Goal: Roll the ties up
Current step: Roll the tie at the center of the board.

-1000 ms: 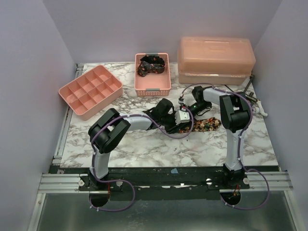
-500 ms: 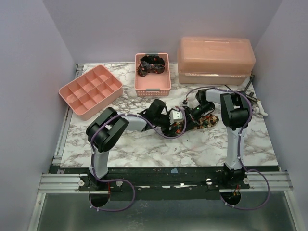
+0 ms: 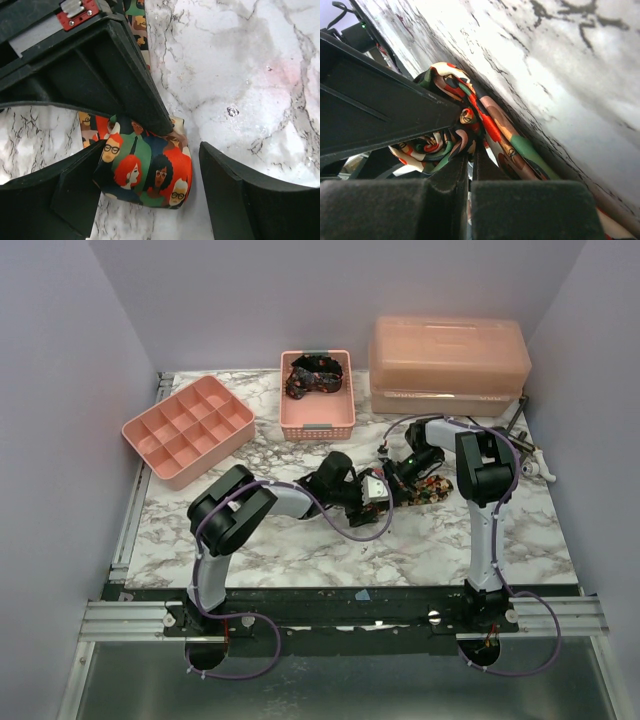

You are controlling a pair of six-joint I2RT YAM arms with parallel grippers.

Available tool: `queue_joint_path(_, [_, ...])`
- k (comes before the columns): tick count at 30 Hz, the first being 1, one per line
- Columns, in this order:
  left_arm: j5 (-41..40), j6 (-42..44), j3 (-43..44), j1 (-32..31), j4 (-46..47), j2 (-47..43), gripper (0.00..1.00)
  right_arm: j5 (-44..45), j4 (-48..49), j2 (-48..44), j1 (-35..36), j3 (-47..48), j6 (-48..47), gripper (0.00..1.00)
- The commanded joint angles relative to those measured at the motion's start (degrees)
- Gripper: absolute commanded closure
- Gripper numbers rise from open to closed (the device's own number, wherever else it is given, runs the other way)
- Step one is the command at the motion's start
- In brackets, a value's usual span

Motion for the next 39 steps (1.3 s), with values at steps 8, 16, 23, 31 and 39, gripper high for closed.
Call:
queue_joint_path(8, [-3.33, 10.28, 0.90, -2.16, -9.37, 1.89, 0.59, 10.69, 4.40, 4.63, -0.37, -1.03, -1.97, 0.99])
queue_joint_path(16, [1.38, 5.66, 3.32, -0.01, -19.14, 2.83, 0.89, -1.64, -2.87, -3.92, -2.28, 2.99, -8.92, 0.66])
queue_joint_path(23, [7.82, 6.14, 2.90, 1.11, -22.37, 2.14, 0.94, 1.97, 4.15, -5.23, -4.59, 1.93, -3.59, 0.64])
queue_joint_path(31, [6.56, -0.34, 2.00, 1.88, -19.92, -0.99, 0.91, 18.81, 11.34, -6.13, -4.59, -6.42, -2.69, 0.72])
queue_joint_path(39, [-3.86, -14.96, -3.55, 2.04, -10.68, -10.24, 0.86, 31.51, 17.99, -7.03, -4.59, -13.04, -5.83, 0.75])
